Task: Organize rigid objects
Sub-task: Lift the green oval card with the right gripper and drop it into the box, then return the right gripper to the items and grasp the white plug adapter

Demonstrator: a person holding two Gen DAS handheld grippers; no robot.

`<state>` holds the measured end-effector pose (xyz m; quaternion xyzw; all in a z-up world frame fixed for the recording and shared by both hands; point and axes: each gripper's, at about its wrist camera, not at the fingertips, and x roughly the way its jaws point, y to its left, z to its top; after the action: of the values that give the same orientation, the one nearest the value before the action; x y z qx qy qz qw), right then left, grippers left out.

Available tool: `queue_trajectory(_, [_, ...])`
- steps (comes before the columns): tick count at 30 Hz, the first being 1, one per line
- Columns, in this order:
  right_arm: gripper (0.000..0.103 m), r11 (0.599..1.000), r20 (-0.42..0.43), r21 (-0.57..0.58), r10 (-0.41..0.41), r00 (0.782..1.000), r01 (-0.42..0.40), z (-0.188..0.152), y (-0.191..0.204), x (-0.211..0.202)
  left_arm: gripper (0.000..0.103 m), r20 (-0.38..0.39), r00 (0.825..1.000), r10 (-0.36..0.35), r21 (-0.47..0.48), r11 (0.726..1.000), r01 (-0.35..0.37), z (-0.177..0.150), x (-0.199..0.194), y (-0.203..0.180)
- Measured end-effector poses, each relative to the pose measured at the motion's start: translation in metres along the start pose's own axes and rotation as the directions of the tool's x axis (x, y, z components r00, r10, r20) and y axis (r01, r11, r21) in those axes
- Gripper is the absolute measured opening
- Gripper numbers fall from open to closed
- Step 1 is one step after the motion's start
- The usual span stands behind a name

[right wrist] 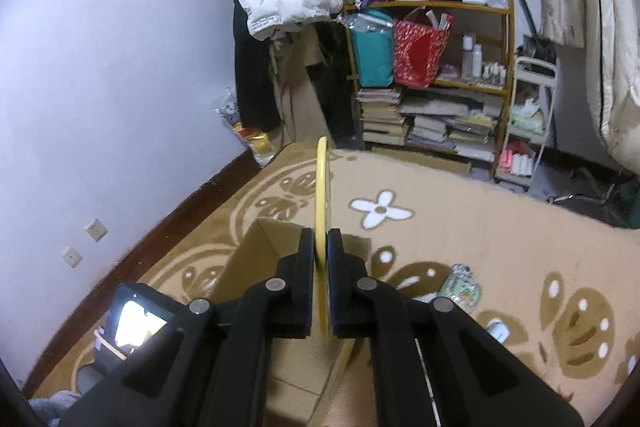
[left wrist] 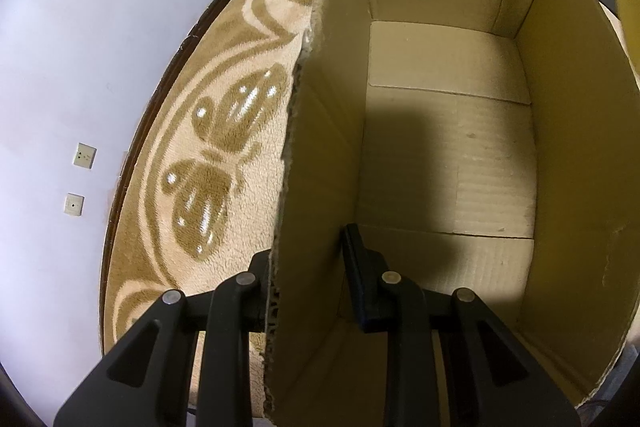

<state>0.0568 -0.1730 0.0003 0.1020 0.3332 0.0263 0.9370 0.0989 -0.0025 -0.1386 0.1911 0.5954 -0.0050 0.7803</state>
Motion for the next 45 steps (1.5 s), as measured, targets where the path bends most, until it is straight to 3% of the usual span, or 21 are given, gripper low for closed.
queue_trajectory(10, [0.008,0.999,-0.19,0.038,0.018,0.982,-0.011,-0.034,-0.012,0.048,0.026,0.003,1.0,0.003,0.001,1.0,-0.003,0.0,0.001,0.0])
queue_trajectory(16, [0.014,0.999,-0.198,0.047,-0.013,0.98,0.023,-0.037,-0.023,0.047,0.025,0.009,1.0,0.008,0.0,1.0,-0.008,0.0,-0.001,-0.001])
queue_trajectory(17, [0.022,0.999,-0.194,0.044,-0.019,0.981,0.028,-0.036,-0.024,0.044,0.025,0.01,1.0,0.003,-0.004,1.0,-0.003,0.0,-0.001,-0.001])
queue_trajectory(20, [0.066,0.998,-0.175,0.035,-0.052,0.983,0.059,-0.035,-0.03,0.032,0.025,0.016,1.0,-0.003,-0.014,1.0,0.003,0.0,-0.003,0.002])
queue_trajectory(21, [0.075,0.997,-0.168,0.031,-0.06,0.984,0.066,-0.035,-0.031,0.029,0.026,0.016,1.0,-0.005,-0.015,1.0,0.006,0.001,-0.004,0.002])
queue_trajectory(24, [0.087,0.993,-0.159,0.007,-0.112,0.981,0.115,-0.037,-0.038,0.018,0.026,0.017,1.0,0.0,-0.011,1.0,0.0,0.001,-0.004,0.001])
queue_trajectory(33, [0.088,0.987,-0.255,0.044,-0.14,0.957,0.156,-0.075,-0.073,0.023,0.026,0.017,1.0,-0.018,-0.018,1.0,0.019,0.0,-0.004,0.006])
queue_trajectory(45, [0.086,0.977,-0.348,0.143,-0.101,0.932,0.159,-0.11,-0.089,0.048,0.026,0.016,1.0,-0.02,-0.017,1.0,0.02,-0.001,-0.003,0.008])
